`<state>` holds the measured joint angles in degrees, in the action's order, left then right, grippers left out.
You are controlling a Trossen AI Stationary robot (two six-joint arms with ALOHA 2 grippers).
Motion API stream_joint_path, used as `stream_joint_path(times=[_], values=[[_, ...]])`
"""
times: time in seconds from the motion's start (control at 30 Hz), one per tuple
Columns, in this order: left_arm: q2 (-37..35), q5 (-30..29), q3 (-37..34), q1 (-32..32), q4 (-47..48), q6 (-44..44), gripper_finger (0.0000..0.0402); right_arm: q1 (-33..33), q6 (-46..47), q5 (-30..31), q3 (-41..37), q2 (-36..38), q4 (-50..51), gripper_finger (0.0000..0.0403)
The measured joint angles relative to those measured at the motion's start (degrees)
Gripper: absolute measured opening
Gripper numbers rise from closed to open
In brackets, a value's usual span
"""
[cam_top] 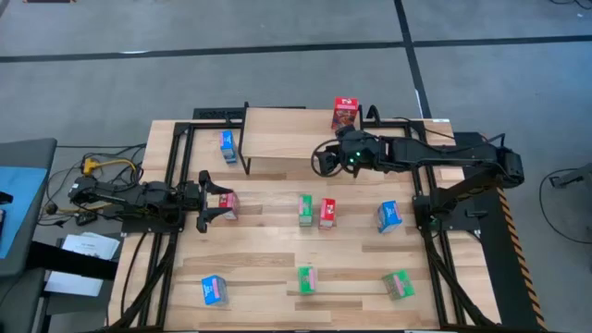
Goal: Stack cereal on shelf
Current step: Put the top blue cereal box on the shelf
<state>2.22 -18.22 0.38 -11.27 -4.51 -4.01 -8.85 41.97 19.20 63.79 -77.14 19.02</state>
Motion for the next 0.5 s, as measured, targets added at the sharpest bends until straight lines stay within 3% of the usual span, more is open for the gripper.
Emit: stream_joint_path(times=[0.3,0.5], values=[[0.0,0.02,-0.02,-0.02,0.04,-0.61,0.0262,5.6,-0.64,0.0,0.0,2.19,-1.57,0.0265],[0.0,0.31,-0.01,-0.01,0.04,-6.76,0.0262,7.79,-3.45,0.2,0.0,3.61,-1.66,0.0265]])
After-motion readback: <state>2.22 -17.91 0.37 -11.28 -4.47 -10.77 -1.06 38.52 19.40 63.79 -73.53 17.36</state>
